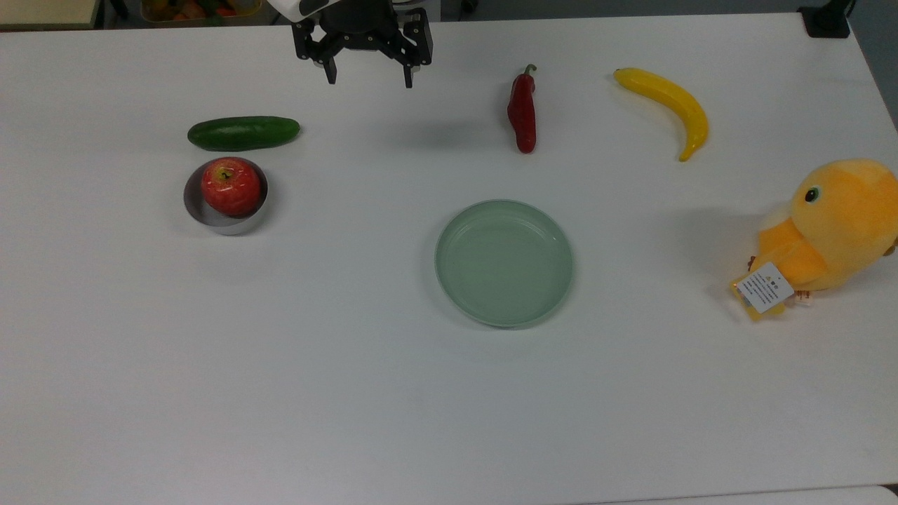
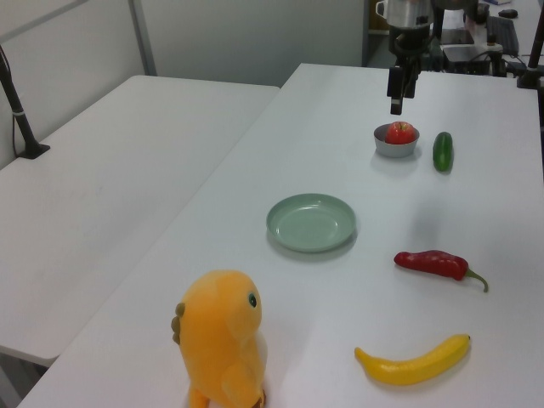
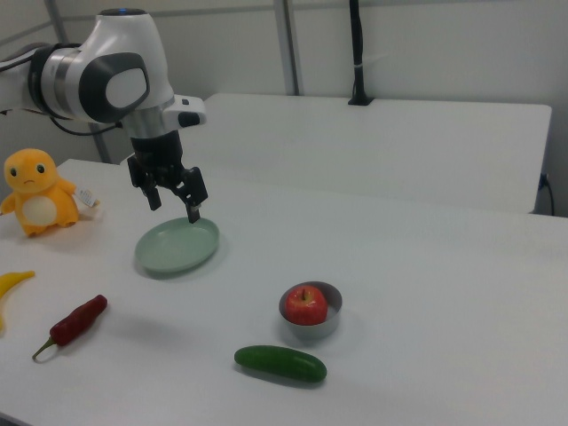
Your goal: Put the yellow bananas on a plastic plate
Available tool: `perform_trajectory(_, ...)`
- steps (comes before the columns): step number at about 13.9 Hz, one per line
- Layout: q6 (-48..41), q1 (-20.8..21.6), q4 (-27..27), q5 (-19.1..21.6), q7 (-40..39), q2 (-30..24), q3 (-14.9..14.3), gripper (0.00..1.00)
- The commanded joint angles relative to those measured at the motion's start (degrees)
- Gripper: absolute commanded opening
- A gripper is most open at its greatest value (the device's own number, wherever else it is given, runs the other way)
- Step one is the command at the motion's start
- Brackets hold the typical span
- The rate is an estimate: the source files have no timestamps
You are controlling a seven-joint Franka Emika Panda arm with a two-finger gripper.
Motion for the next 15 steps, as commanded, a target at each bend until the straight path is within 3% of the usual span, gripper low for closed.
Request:
perform_trajectory(1,0.98,-0.66,-0.56,-1.61,-2.69,-0.02,0.17,1.00)
perform_trajectory(8,1.08,-1.37,-0.83,-1.55,-2.28,-0.72,0.08,1.00)
perform_trajectory(15,1.69,-2.51,-4.87,-1.11,0.62,-2.13,-0.18,1.00)
